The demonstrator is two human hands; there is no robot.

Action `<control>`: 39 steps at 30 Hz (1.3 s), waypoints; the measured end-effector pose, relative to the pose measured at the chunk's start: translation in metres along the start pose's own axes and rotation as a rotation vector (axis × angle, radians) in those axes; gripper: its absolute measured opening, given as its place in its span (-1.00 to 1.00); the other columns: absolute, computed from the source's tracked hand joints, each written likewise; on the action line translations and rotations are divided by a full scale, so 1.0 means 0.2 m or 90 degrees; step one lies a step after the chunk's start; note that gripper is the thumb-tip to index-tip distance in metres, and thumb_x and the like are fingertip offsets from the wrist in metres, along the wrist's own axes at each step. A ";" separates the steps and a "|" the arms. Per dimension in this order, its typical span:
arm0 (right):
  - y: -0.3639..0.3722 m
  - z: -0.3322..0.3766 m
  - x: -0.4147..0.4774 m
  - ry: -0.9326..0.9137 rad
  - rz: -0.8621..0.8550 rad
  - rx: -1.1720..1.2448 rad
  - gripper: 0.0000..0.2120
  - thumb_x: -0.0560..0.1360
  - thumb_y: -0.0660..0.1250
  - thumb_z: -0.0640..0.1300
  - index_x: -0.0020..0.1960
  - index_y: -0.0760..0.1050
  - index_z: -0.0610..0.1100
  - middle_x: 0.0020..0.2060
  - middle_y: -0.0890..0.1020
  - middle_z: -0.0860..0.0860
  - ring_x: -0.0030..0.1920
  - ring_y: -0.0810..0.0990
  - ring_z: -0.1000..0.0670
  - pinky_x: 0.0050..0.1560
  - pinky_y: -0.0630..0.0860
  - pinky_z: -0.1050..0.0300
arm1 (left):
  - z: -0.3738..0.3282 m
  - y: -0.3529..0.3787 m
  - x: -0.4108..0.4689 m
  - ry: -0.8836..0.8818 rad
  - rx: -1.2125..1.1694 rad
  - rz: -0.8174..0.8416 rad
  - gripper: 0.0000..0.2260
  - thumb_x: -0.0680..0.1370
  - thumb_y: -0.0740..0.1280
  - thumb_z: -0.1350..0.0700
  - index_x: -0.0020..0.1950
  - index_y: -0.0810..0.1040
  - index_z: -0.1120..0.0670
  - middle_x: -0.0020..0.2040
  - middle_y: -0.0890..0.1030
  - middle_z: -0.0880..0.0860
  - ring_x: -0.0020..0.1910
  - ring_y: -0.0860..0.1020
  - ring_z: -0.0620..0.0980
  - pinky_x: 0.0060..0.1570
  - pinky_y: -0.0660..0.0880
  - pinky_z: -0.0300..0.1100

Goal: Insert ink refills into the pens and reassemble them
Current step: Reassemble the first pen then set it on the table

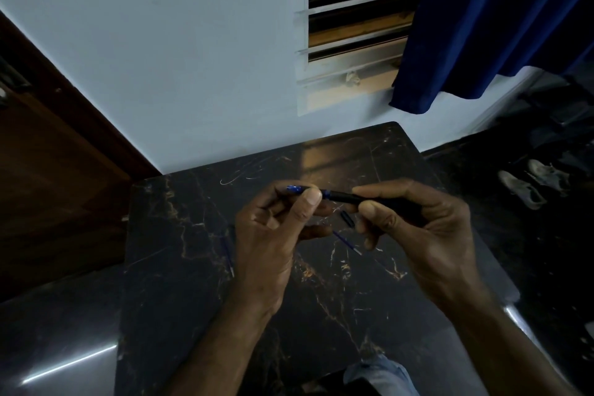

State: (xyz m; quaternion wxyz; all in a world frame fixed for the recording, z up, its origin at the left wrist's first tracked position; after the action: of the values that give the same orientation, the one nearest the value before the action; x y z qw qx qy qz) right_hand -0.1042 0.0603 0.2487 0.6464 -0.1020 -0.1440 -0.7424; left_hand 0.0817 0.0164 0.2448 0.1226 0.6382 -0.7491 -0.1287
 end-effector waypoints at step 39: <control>-0.17 -0.06 0.00 0.107 -0.014 0.004 -0.77 0.64 0.38 -0.01 0.08 0.64 -0.18 -0.32 0.69 -0.19 -0.41 0.64 -0.24 -0.41 0.59 -0.01 | 0.12 0.02 0.03 0.058 0.016 0.020 -0.89 0.54 0.50 0.10 0.05 0.75 -0.03 -0.08 0.77 0.09 -0.09 0.76 0.03 -0.23 0.70 -0.14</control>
State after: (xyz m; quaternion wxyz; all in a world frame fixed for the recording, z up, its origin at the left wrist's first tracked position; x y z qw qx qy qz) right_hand -0.1366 0.0600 0.2343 0.6485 -0.0357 -0.0926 -0.7547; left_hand 0.0691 0.0124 0.2246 0.1506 0.6334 -0.7540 -0.0878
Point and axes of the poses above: each hand's wrist, its own x-axis towards the middle knuckle, its own y-axis out of the palm, z = x × y, the point moved 1 cm from there along x, towards the middle knuckle
